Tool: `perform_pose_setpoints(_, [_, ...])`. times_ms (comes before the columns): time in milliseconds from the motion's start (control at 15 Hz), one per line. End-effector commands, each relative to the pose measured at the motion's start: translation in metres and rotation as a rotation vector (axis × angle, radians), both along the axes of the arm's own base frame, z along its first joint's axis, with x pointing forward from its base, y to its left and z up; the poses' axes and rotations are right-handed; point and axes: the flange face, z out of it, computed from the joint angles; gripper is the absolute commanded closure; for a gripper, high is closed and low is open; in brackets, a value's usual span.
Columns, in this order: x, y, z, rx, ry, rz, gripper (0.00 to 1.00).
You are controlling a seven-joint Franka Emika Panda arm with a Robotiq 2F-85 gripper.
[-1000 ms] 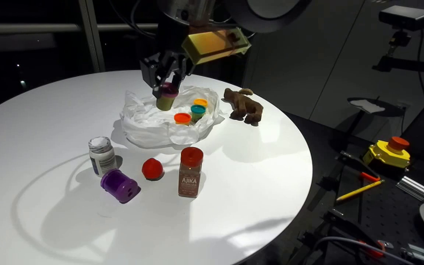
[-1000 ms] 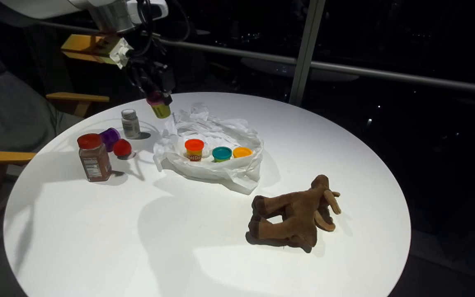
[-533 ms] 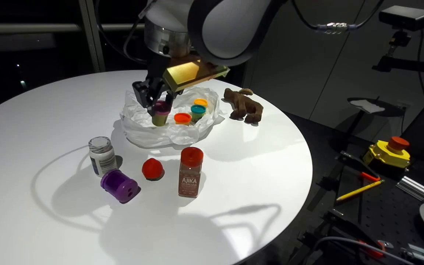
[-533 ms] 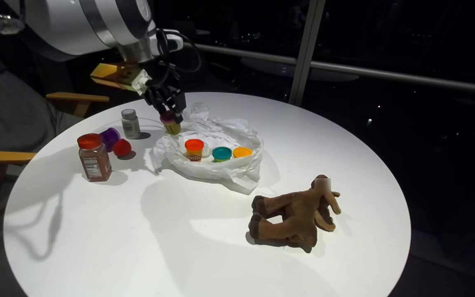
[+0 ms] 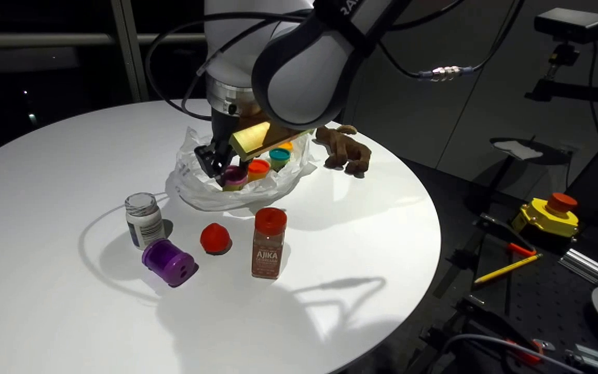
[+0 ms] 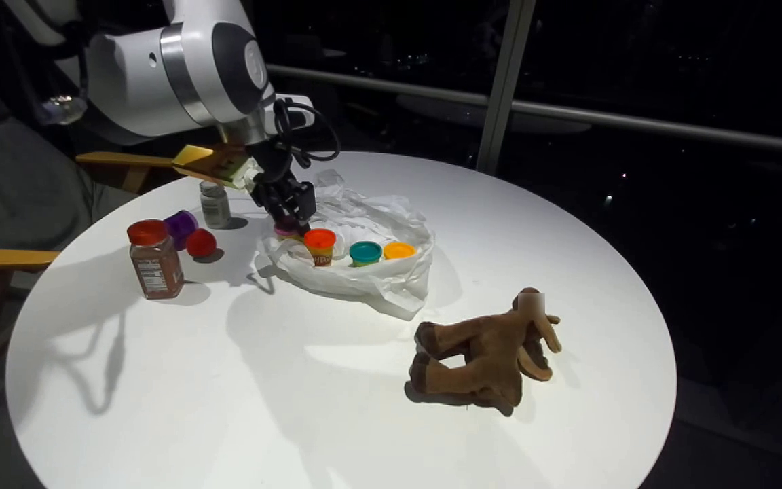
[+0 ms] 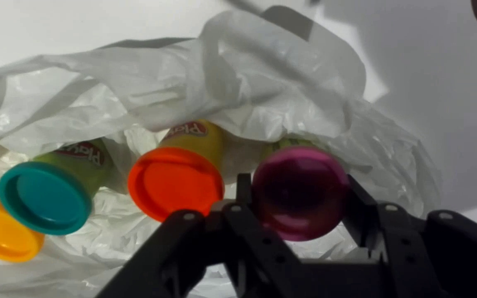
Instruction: Pick up the objects from the table and put them in the plastic bag.
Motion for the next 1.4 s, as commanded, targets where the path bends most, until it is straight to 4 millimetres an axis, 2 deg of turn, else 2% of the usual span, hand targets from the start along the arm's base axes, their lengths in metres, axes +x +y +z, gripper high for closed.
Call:
perform_pose_setpoints(0, [0.012,0.007,0.002,-0.004,0.012,-0.008,0.22])
perform_pose_setpoints(67, [0.013,0.008,0.005,-0.005,0.012,-0.013,0.21])
perform_pose_setpoints(267, [0.012,0.011,0.023,-0.003,-0.014,-0.024,0.0])
perform_pose_setpoints(467, [0.004,0.011,0.049,-0.005,-0.084,-0.045,0.0])
perform_pose_setpoints(667, [-0.014,0.013,0.079,-0.009,-0.106,-0.084,0.0])
perform_pose_setpoints(867, [-0.051,0.024,0.101,-0.032,-0.038,-0.05,0.0])
perform_pose_setpoints(1000, [-0.082,0.034,0.106,-0.046,0.043,0.011,0.0])
perform_pose_setpoints(1200, [-0.124,0.053,0.097,-0.059,0.14,0.129,0.0])
perform_pose_setpoints(1333, [-0.143,0.066,0.084,-0.061,0.148,0.223,0.0])
